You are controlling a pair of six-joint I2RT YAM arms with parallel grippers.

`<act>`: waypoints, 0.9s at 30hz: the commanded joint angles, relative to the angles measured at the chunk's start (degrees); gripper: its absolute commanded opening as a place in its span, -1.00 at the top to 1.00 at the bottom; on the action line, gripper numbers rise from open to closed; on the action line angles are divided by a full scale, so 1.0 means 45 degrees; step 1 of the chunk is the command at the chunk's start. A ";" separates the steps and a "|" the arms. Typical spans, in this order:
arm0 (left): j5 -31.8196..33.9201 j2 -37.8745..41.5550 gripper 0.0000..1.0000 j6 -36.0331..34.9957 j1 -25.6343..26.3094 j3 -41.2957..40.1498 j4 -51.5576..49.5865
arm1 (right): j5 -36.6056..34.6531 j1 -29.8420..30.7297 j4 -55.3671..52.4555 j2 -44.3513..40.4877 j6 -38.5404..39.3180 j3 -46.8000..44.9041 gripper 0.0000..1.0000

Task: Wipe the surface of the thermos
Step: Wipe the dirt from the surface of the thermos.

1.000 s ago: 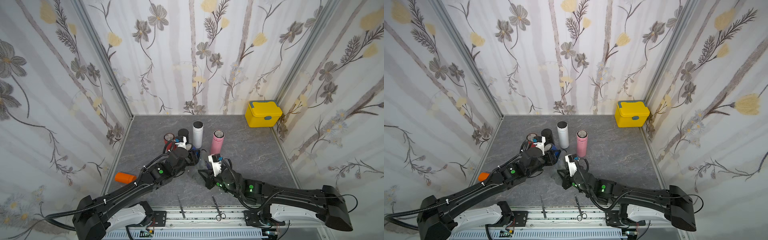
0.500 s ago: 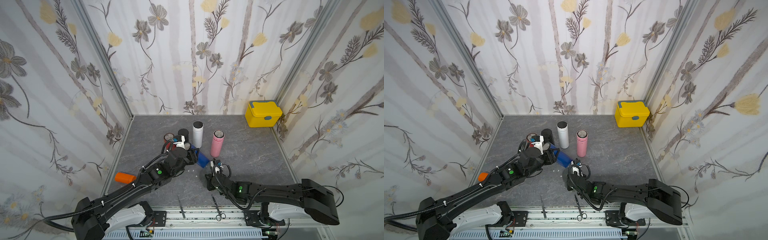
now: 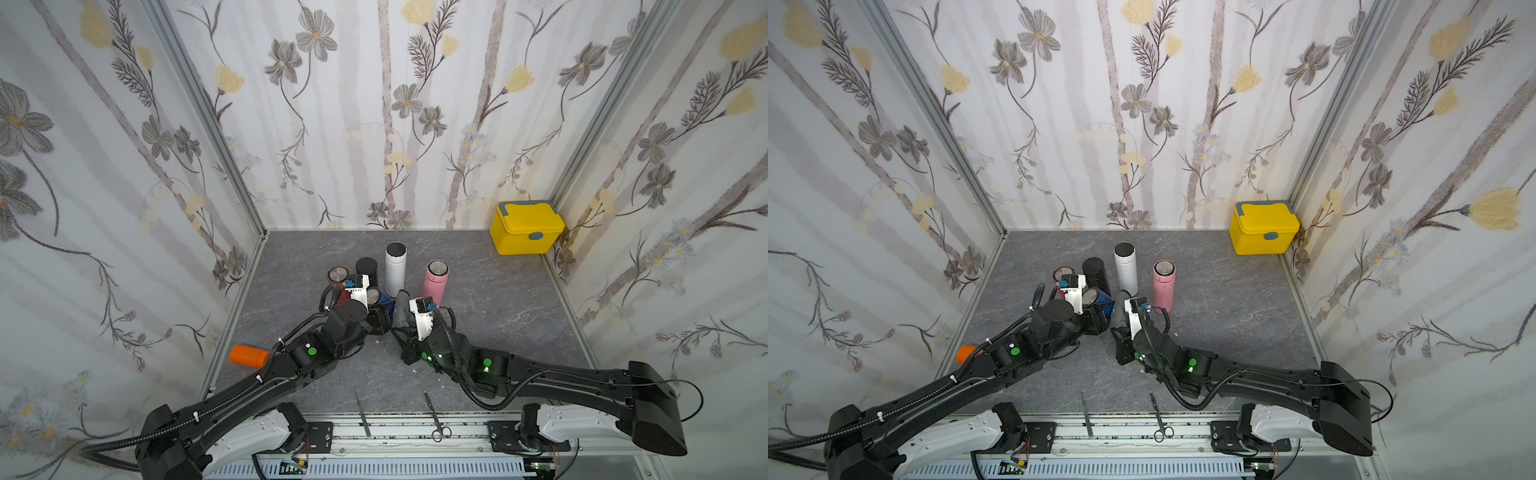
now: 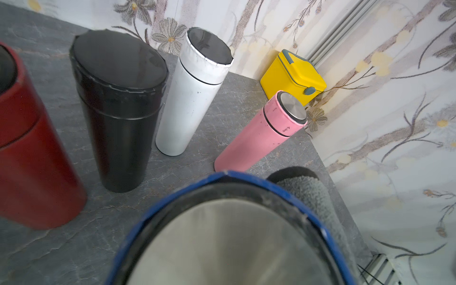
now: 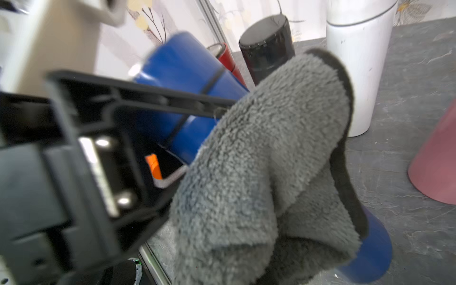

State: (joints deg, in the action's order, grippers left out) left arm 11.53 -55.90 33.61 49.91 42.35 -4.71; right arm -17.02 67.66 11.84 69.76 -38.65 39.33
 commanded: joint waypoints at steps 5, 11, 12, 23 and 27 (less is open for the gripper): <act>-0.1218 0.0081 1.00 -0.2051 0.0023 0.0085 0.1195 | 0.1304 -0.0806 -0.1217 -0.1341 -0.1900 -0.2434 1.00; -0.2363 -0.0312 1.00 -0.3618 0.0028 -0.0001 0.1392 | 0.1410 -0.1804 -0.2360 -0.3391 -0.1563 -0.1673 1.00; -0.2627 -0.0270 1.00 -0.3876 0.0032 -0.0114 0.1551 | 0.1604 -0.2126 -0.2357 -0.3538 -0.1516 -0.1499 1.00; -0.3114 0.0070 1.00 -0.4869 0.0022 -0.1128 0.2978 | 0.4722 -0.3115 0.0611 -0.2564 -0.2205 -0.2438 1.00; -0.3141 -0.0162 1.00 -0.5090 0.0039 -0.1159 0.3209 | 0.4064 -0.3102 -0.0524 -0.2835 -0.2639 -0.3828 1.00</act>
State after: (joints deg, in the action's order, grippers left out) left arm -1.98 -56.18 12.16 50.15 37.15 2.66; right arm 1.61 53.63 11.03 57.78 -48.14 24.34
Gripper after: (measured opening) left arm 0.603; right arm 0.106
